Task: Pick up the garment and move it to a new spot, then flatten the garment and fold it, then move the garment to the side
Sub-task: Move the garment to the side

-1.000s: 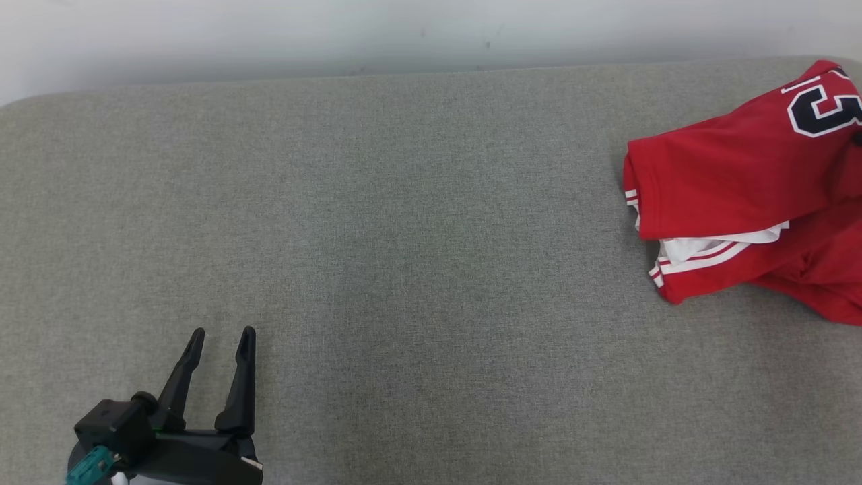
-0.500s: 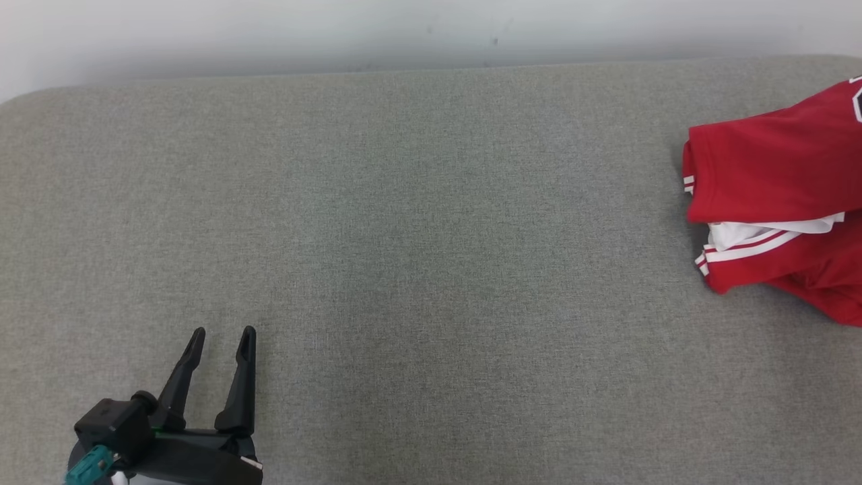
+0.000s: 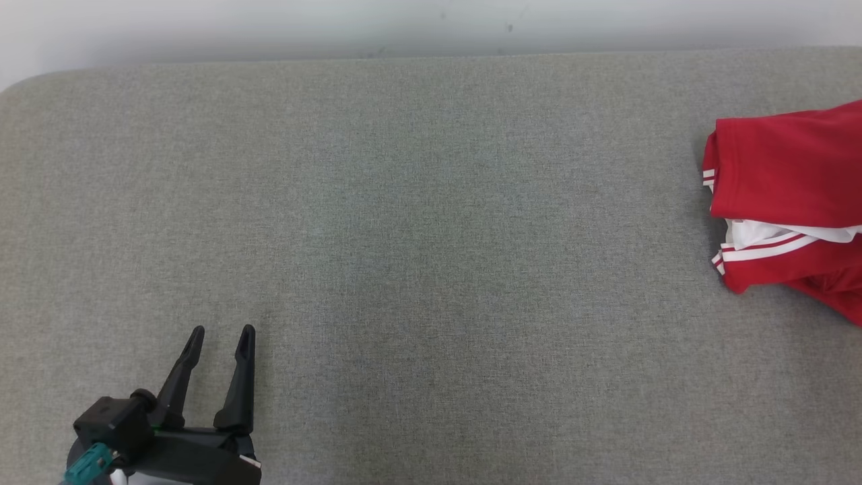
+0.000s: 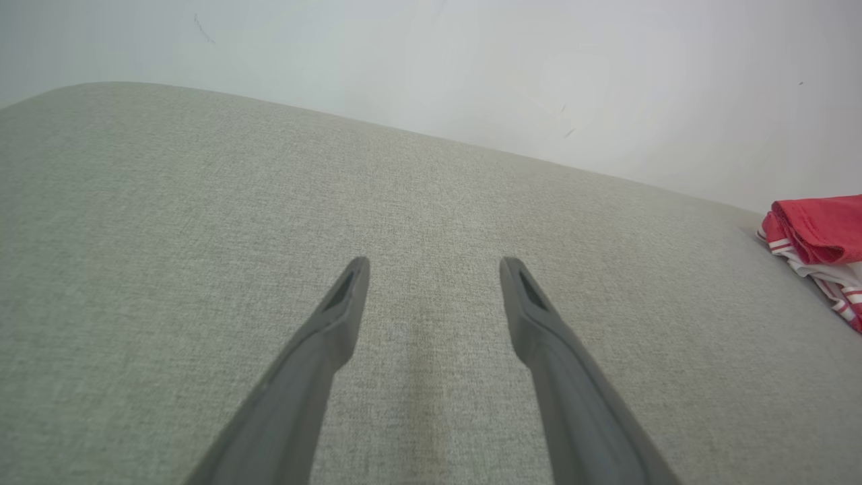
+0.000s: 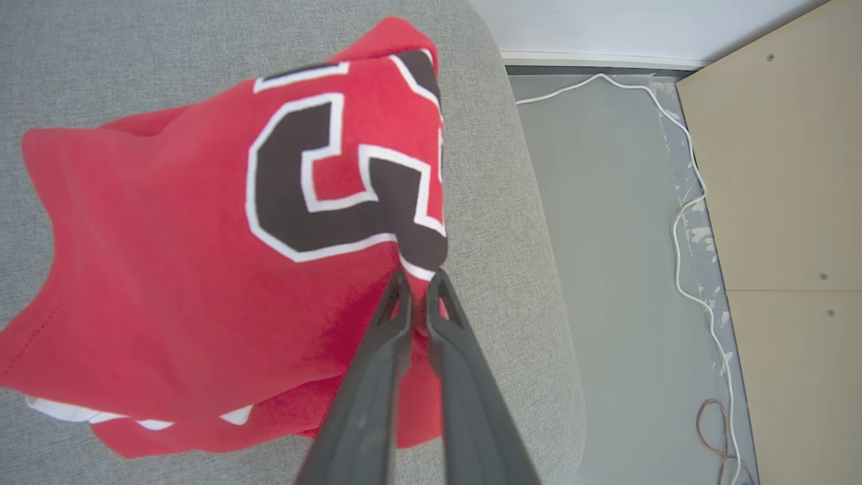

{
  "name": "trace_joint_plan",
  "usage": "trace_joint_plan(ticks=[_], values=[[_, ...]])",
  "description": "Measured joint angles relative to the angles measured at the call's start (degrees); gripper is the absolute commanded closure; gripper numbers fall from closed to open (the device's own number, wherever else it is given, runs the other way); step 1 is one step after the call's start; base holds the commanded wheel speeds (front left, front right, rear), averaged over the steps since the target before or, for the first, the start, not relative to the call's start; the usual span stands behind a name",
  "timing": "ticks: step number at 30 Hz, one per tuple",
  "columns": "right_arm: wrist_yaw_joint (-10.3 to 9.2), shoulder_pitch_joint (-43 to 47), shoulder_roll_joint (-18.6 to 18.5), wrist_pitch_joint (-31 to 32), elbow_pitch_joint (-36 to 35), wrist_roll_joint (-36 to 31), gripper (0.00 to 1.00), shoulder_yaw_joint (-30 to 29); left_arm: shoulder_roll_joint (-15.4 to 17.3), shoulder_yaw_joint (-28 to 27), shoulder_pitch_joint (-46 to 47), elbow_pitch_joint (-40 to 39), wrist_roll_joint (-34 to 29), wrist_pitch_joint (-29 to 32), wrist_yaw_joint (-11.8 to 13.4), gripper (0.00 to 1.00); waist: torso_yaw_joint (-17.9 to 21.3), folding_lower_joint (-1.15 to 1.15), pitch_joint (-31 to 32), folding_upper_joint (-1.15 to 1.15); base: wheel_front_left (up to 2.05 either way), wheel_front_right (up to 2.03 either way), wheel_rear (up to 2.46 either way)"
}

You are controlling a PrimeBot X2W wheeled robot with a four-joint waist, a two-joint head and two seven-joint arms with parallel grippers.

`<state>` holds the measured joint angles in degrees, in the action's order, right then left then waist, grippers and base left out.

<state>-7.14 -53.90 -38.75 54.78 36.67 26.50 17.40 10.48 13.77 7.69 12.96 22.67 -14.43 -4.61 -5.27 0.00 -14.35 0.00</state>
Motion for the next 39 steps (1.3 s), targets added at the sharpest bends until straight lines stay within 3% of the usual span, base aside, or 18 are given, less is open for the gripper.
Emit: trace_joint_plan(ticks=[1,13,20,32,39], values=[[0.01,0.0,0.0,0.0,0.0,-0.1,0.00,0.0,0.0,0.0,0.0,0.1,0.0,0.0,0.0,0.00,0.0,0.00,0.0,0.00,0.00,0.00,0.00],[0.11,-1.1,0.5,-1.0,0.4,-1.5,0.00,0.2,-0.7,-0.1,0.1,1.8,-0.1,0.0,0.0,0.00,0.7,0.00,2.0,0.00,0.00,0.00,0.00],[4.10,-1.0,4.0,-10.6,-3.6,4.9,0.00,-4.0,-1.5,-0.4,0.8,2.9,-0.3,0.0,0.0,0.00,1.2,0.00,4.7,0.00,0.00,0.00,0.00],[5.90,13.9,9.8,-25.5,-15.4,9.3,0.00,-7.5,-1.3,-3.4,-3.1,2.8,-0.4,0.0,1.8,0.00,2.8,-0.01,10.1,0.00,0.00,0.00,0.00],[5.60,21.9,12.8,-33.3,-23.8,9.9,0.00,-8.8,-1.0,-4.0,-5.0,1.3,-1.0,0.0,2.6,0.00,4.3,-0.01,13.1,0.00,0.00,0.00,0.00]])
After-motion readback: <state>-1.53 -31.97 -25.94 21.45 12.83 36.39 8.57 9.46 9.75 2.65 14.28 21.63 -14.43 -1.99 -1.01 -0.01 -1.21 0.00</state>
